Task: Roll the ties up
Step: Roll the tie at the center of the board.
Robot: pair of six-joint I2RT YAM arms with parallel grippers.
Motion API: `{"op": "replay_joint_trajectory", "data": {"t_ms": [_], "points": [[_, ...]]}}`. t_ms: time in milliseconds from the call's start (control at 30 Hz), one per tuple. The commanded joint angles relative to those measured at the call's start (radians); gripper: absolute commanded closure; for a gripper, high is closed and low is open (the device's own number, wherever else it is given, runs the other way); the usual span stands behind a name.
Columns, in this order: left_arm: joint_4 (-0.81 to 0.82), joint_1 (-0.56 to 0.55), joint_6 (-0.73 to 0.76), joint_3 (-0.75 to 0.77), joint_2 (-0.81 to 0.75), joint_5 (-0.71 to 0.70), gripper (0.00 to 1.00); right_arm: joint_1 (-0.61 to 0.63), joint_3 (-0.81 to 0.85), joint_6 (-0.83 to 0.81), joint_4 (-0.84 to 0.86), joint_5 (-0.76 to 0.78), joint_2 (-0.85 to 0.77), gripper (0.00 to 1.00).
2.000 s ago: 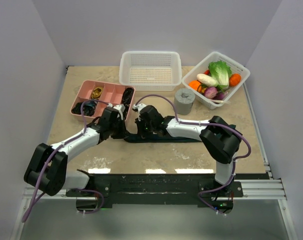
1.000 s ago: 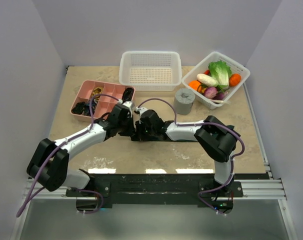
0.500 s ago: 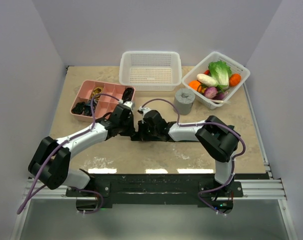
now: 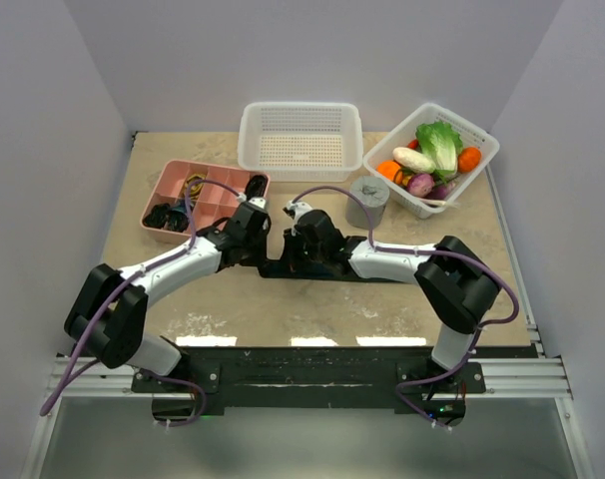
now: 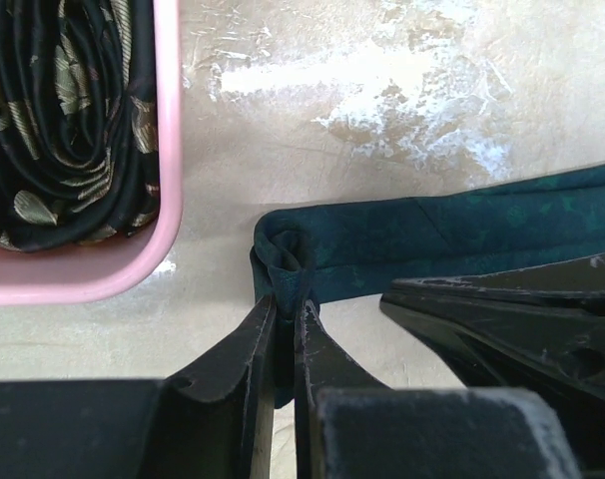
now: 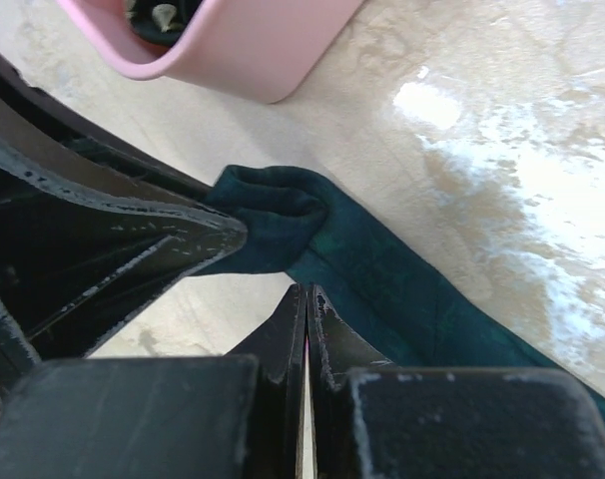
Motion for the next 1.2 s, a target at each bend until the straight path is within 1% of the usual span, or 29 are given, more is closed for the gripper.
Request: {"op": "replay_joint_trajectory", "data": {"t_ms": [0,333,633,800,933,1167], "points": [[-0.036,-0.025,-0.024,0.080,0.036,-0.070,1.00,-0.007,0.021,-0.045,-0.052,0.051,-0.034,1.00],[-0.126,-0.095,-0.042,0.186,0.147,-0.197,1.00,-0.025,0.005,-0.053,-0.075,0.080,-0.040,1.00],[-0.169,-0.130,-0.051,0.267,0.222,-0.243,1.00,-0.102,-0.019,-0.079,-0.118,0.108,-0.085,1.00],[-0.209,-0.144,-0.041,0.333,0.289,-0.254,1.00,-0.128,-0.042,-0.078,-0.141,0.108,-0.086,1.00],[-0.241,-0.160,-0.042,0.387,0.338,-0.286,1.00,-0.139,-0.058,-0.078,-0.130,0.108,-0.073,1.00],[-0.255,-0.170,-0.041,0.402,0.322,-0.295,1.00,-0.139,-0.041,-0.098,-0.153,0.079,0.009,1.00]]}}
